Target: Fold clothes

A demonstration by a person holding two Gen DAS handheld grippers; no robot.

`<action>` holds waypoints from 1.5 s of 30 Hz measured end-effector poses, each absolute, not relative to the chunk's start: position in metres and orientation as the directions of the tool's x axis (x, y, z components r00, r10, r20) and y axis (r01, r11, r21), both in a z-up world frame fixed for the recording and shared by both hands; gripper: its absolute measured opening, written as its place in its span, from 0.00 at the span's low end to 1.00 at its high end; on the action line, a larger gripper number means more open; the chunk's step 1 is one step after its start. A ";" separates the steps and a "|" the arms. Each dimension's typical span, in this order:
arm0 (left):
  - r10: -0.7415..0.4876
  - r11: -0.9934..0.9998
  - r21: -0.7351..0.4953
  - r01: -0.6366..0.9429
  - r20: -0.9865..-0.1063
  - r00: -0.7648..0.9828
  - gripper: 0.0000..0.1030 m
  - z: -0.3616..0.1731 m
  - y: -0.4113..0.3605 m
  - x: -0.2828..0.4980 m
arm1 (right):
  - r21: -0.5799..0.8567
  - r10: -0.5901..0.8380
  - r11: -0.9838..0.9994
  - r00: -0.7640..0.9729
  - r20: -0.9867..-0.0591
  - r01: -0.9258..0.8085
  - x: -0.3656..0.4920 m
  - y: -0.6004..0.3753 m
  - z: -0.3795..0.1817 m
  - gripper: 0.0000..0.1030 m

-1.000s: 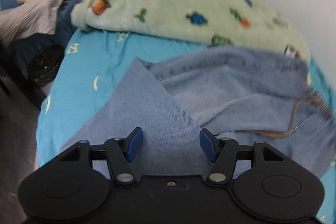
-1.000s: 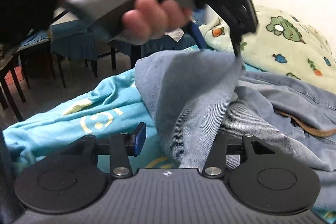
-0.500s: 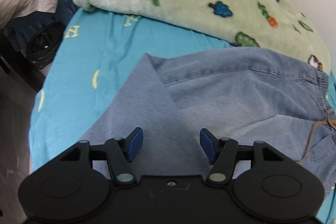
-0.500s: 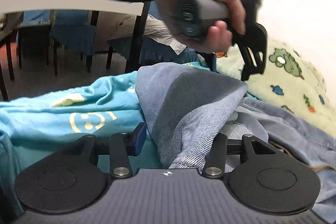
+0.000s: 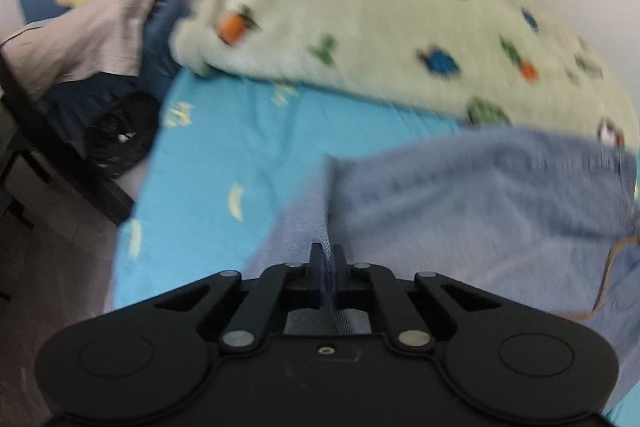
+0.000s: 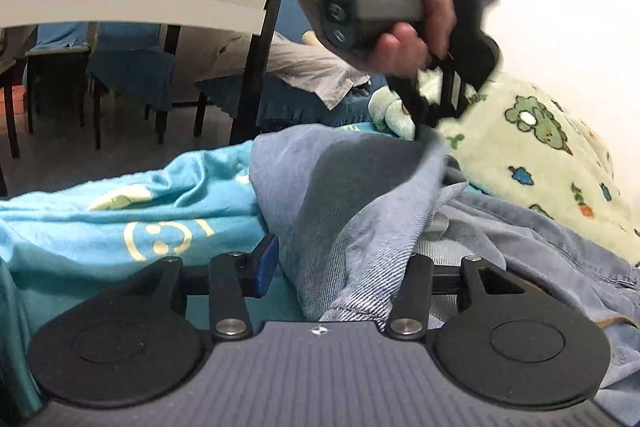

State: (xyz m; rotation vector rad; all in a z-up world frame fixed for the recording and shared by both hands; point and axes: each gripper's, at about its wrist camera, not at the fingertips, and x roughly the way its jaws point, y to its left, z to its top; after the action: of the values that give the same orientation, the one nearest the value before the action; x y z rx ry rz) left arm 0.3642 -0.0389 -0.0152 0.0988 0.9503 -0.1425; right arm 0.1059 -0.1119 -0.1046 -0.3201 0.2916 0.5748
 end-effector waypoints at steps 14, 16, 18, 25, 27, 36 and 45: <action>0.022 0.998 -0.020 -0.064 -0.806 0.591 0.09 -0.055 0.057 0.397 | 0.012 0.499 0.864 0.854 -0.150 -0.503 0.132 -0.160 -0.065 0.46; -0.016 0.995 -0.073 -0.069 -0.795 0.607 0.14 -0.052 0.059 0.389 | 0.070 0.469 0.883 0.868 -0.164 -0.464 0.145 -0.171 -0.069 0.46; -0.055 0.992 -0.115 -0.056 -0.779 0.624 0.34 -0.044 0.062 0.380 | 0.108 0.449 0.893 0.878 -0.164 -0.436 0.153 -0.181 -0.071 0.47; -0.185 0.979 -0.193 0.064 -0.716 0.674 0.51 -0.005 0.045 0.314 | 0.176 0.446 0.889 0.887 -0.120 -0.423 0.160 -0.202 -0.061 0.47; -0.243 0.966 -0.237 0.102 -0.702 0.670 0.51 -0.004 0.033 0.287 | 0.200 0.429 0.894 0.895 -0.120 -0.402 0.163 -0.210 -0.060 0.47; -0.262 0.955 -0.120 0.272 -0.772 0.579 0.56 -0.047 -0.062 0.203 | 0.415 0.336 0.878 0.925 -0.178 -0.239 0.177 -0.271 -0.074 0.47; -0.182 0.943 0.038 0.331 -0.773 0.608 0.56 -0.094 -0.100 0.181 | 0.436 0.353 0.865 0.919 -0.178 -0.248 0.179 -0.271 -0.082 0.47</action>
State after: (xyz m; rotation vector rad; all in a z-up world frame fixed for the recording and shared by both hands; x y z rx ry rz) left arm 0.1810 -0.1000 -0.0936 0.1849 0.8693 -0.2984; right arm 0.1785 -0.2714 -0.0820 0.4193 0.2570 0.3187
